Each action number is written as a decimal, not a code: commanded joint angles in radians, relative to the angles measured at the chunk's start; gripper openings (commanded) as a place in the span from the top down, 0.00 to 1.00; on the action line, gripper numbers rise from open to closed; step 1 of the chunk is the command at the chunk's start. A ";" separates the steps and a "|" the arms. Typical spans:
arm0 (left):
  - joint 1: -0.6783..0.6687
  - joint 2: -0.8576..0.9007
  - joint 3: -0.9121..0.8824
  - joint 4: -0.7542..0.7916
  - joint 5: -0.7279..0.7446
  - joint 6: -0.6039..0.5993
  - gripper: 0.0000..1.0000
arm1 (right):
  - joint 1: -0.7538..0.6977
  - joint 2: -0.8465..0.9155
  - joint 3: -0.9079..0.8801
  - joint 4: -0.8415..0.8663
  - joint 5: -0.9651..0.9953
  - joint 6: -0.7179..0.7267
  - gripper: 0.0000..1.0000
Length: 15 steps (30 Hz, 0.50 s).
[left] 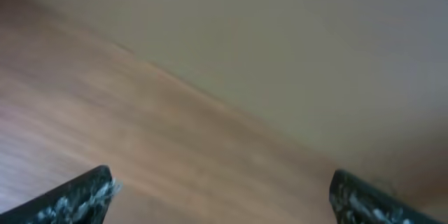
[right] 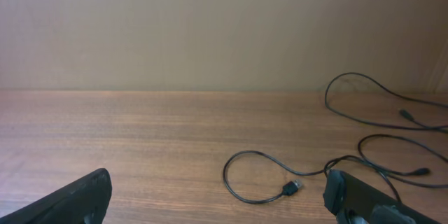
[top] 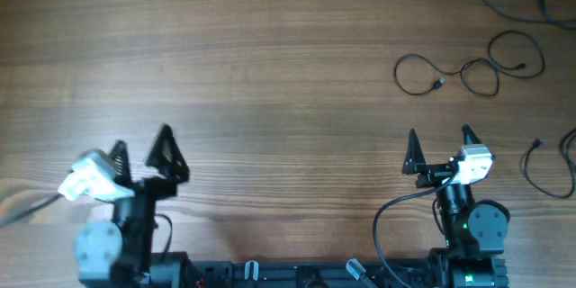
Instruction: Untangle cables
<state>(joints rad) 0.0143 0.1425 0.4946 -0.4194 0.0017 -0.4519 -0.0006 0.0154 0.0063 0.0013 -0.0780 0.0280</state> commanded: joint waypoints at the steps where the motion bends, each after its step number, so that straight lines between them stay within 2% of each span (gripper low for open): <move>1: 0.001 -0.126 -0.228 0.206 0.095 0.109 0.00 | 0.003 -0.011 -0.001 0.003 -0.005 -0.009 0.00; 4: -0.004 -0.139 -0.370 0.306 0.095 0.112 0.00 | 0.003 -0.011 -0.001 0.003 -0.005 -0.009 0.00; 6: -0.012 -0.139 -0.439 0.338 0.099 0.203 0.00 | 0.003 -0.011 -0.001 0.003 -0.005 -0.010 0.00; 8: -0.012 -0.139 -0.487 0.357 0.099 0.213 0.00 | 0.003 -0.011 -0.001 0.003 -0.005 -0.009 0.00; 10: -0.014 -0.139 -0.489 0.348 0.103 0.261 0.00 | 0.003 -0.011 -0.001 0.003 -0.005 -0.010 0.00; 12: -0.022 -0.139 -0.489 0.348 0.107 0.368 0.00 | 0.003 -0.011 -0.001 0.003 -0.005 -0.009 0.00; 15: -0.041 -0.139 -0.489 0.346 0.107 0.396 0.00 | 0.003 -0.011 -0.001 0.003 -0.005 -0.009 0.00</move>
<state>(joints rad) -0.0120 0.0139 0.0143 -0.0711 0.0898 -0.1326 -0.0006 0.0154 0.0063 0.0010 -0.0780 0.0277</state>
